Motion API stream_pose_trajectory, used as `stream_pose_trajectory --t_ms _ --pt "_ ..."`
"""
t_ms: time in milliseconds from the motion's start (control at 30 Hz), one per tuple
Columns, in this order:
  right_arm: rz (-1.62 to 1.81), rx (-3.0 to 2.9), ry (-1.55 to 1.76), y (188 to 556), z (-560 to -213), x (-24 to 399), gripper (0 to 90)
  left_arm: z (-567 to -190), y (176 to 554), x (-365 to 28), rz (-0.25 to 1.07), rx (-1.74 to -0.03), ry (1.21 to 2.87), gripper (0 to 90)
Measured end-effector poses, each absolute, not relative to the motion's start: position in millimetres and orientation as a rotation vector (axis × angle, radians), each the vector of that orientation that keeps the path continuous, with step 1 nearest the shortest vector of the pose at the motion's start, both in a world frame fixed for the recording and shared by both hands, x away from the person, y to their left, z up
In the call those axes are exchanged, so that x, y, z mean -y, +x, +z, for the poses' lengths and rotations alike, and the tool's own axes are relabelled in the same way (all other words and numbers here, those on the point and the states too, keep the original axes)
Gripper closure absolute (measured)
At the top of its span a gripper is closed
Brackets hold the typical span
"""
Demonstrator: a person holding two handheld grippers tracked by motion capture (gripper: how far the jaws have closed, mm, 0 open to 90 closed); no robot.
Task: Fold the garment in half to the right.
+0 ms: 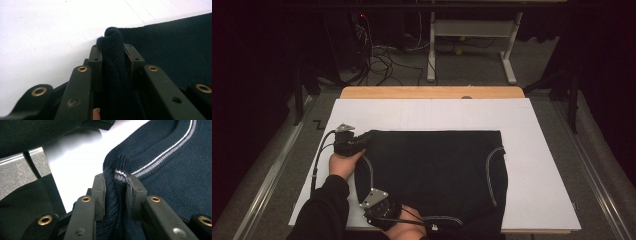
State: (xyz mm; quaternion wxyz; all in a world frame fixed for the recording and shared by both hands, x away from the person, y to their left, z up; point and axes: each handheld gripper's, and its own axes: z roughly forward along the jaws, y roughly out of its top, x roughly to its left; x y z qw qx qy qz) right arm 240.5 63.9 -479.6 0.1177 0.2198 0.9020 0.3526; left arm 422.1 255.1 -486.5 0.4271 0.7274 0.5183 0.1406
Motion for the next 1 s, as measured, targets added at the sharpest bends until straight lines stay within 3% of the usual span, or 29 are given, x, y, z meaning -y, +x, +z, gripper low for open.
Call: stream_pose_trajectory --t_ms 1000 --pt "1.301 -2.473 0.618 230 -458 -33 75.6 -472 416 -251 0.375 -1.343 1.752 71.7"
